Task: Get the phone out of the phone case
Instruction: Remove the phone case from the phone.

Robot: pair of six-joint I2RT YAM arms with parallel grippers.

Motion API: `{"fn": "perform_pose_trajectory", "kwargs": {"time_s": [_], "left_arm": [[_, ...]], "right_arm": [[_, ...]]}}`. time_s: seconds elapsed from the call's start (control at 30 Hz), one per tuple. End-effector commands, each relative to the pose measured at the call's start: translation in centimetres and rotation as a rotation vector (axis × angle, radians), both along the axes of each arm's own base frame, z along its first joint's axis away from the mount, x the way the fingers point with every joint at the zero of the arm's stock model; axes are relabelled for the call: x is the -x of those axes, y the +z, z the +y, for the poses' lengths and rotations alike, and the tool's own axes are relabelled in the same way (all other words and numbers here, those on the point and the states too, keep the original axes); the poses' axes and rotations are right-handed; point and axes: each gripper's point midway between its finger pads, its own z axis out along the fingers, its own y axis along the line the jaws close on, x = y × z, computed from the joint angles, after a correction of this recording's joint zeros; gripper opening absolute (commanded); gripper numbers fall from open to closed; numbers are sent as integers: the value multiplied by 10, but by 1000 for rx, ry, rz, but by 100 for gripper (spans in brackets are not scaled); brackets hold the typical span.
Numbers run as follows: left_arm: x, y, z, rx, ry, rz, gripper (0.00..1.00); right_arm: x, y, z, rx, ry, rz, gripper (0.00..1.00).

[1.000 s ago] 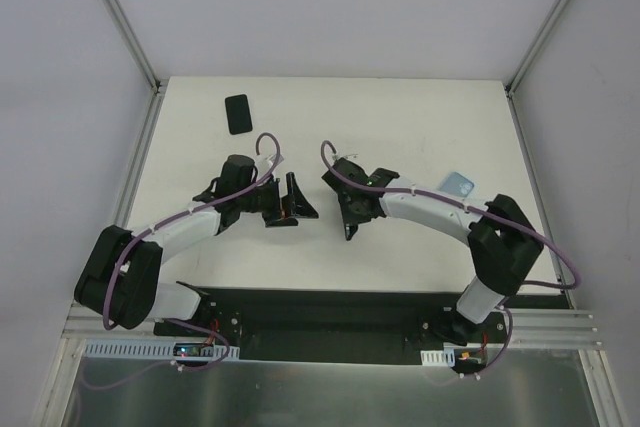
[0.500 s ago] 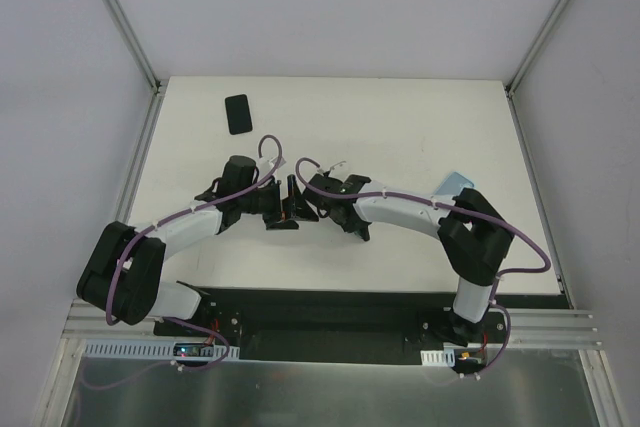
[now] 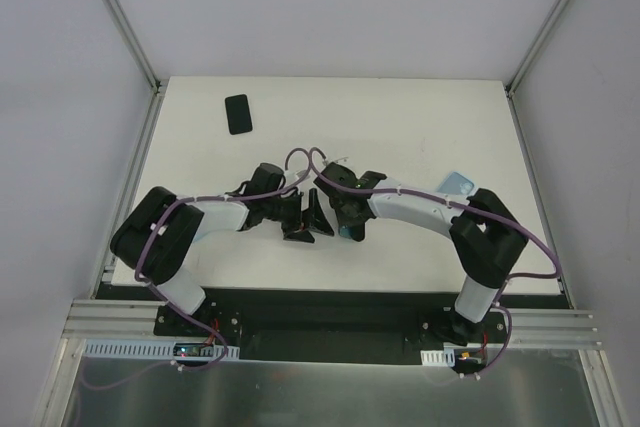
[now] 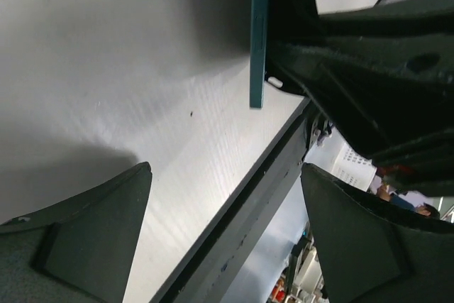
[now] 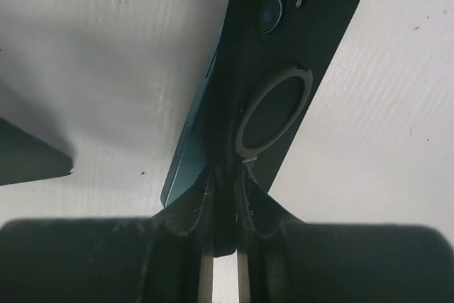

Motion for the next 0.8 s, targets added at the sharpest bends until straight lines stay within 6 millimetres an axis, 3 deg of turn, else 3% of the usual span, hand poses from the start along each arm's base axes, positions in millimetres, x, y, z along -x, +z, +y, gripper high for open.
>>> {"fn": "perform_pose_trajectory", "kwargs": {"time_s": [0.0,0.27,0.5,0.77], "left_arm": [[-30,16,-23,68,10,-100,84],[-47,8,-44,78,-9,-104,80],[-45,0,-61,63,-27,-86,74],[-48,-5,-60,31,-10,-80,52]], "right_arm": [[27,-28,60,-287,21,182,1],[31,-22,48,-319,15,193,1],[29,-15,45,-343,16,188,1],[32,-11,39,-367,20,188,1]]}}
